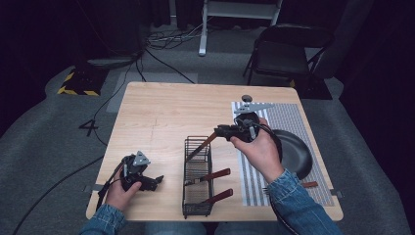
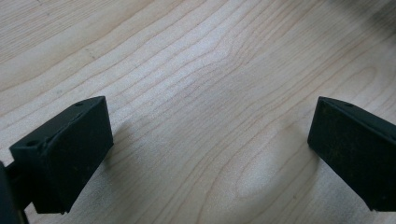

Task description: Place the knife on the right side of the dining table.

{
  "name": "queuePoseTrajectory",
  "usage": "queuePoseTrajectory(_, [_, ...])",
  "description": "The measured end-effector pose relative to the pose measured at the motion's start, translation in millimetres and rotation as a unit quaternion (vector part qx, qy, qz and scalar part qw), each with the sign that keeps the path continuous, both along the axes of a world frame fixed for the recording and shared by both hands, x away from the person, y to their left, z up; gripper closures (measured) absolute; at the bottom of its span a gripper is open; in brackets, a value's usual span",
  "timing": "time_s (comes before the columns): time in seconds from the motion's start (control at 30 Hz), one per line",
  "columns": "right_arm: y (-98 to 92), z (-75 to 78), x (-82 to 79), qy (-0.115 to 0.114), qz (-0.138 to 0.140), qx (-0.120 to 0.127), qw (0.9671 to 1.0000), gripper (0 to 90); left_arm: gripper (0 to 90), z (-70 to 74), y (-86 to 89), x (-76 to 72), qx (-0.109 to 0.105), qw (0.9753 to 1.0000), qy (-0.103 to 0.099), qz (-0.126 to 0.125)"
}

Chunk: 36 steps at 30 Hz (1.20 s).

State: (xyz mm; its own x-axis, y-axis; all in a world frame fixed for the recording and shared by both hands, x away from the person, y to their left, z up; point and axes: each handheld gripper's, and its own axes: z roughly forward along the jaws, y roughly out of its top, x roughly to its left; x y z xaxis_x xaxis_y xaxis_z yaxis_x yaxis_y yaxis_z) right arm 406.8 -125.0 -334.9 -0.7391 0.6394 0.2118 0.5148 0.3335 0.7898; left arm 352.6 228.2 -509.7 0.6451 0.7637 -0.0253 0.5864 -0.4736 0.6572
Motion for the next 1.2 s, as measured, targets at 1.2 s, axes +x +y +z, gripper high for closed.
queuePoseTrajectory(1.2, [-12.5, 87.1, -30.4, -0.092, 0.027, 0.003, 0.9954, 81.1, 0.2, 0.0, 0.1, 6.6, 0.001, 0.9999, -0.001, 0.01])
